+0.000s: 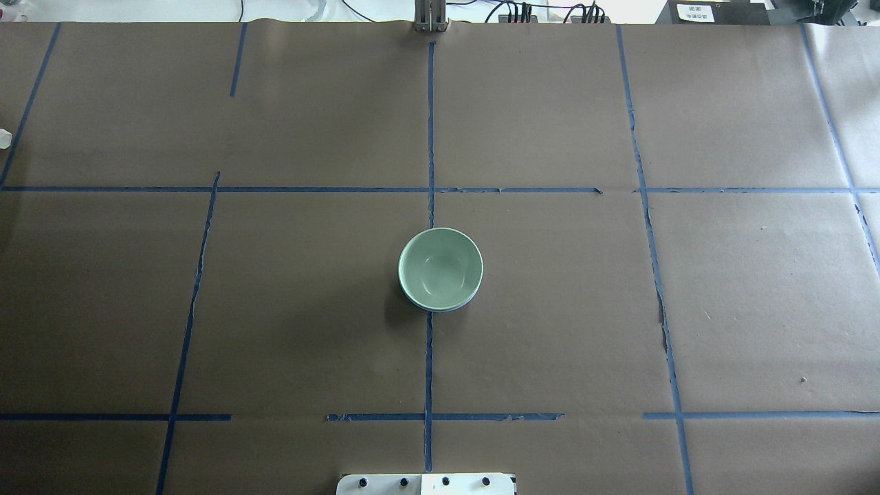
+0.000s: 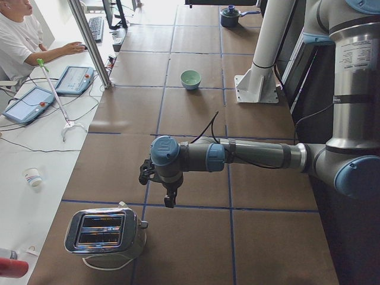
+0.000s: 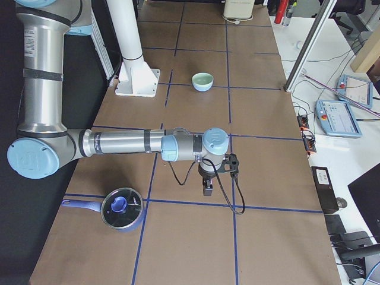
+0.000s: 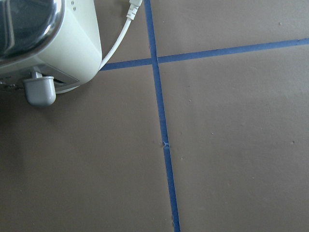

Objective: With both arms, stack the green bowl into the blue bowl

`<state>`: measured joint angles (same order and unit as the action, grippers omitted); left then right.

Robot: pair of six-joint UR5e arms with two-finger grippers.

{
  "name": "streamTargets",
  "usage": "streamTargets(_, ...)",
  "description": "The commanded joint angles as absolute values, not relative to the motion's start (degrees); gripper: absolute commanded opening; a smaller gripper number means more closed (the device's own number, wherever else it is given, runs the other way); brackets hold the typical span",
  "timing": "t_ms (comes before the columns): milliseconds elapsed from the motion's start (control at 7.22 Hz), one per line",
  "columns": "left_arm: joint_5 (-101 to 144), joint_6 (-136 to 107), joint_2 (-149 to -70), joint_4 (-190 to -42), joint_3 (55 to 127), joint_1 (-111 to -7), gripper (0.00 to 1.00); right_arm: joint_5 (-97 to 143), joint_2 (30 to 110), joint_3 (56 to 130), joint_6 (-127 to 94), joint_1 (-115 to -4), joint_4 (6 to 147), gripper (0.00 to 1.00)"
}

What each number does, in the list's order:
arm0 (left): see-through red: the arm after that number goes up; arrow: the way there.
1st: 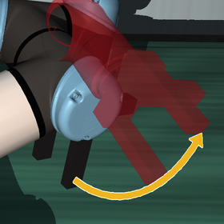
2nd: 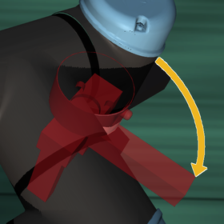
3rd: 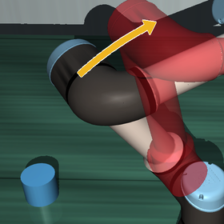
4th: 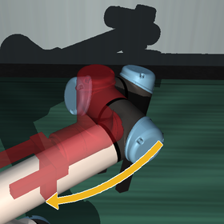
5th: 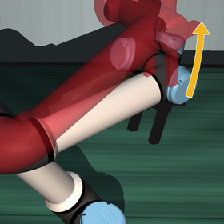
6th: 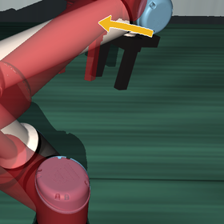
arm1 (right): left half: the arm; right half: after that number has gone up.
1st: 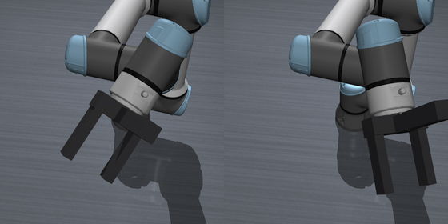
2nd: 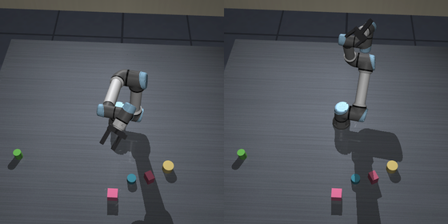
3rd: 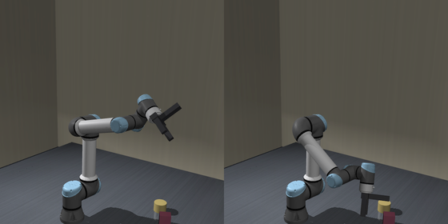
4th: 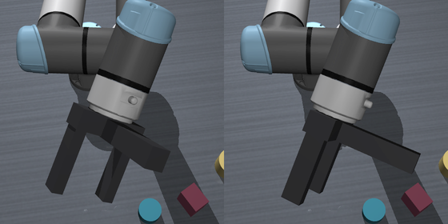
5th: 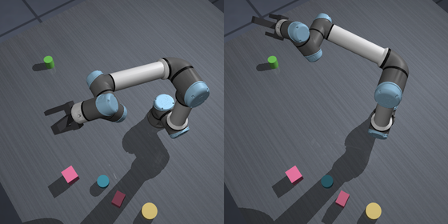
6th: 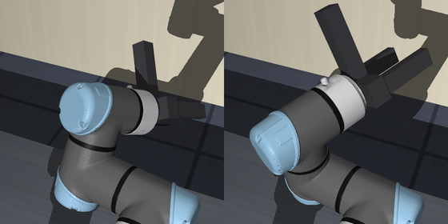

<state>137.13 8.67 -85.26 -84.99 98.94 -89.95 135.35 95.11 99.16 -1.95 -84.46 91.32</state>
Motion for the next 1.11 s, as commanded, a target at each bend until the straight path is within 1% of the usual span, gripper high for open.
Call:
streamTargets(0,136.9,9.0,-85.5,-84.9,99.2,-90.0,1.00,135.6,94.8,99.0,-2.1,-84.5,91.3,1.00)
streamTargets(831,136.8,9.0,-84.2,-84.8,100.0,-90.0,1.00,136.4,94.4,99.0,-2.1,-84.5,91.3,1.00)
streamTargets(969,136.8,9.0,-84.2,-84.8,100.5,-90.0,1.00,136.2,93.7,97.6,-2.0,-84.3,91.2,1.00)
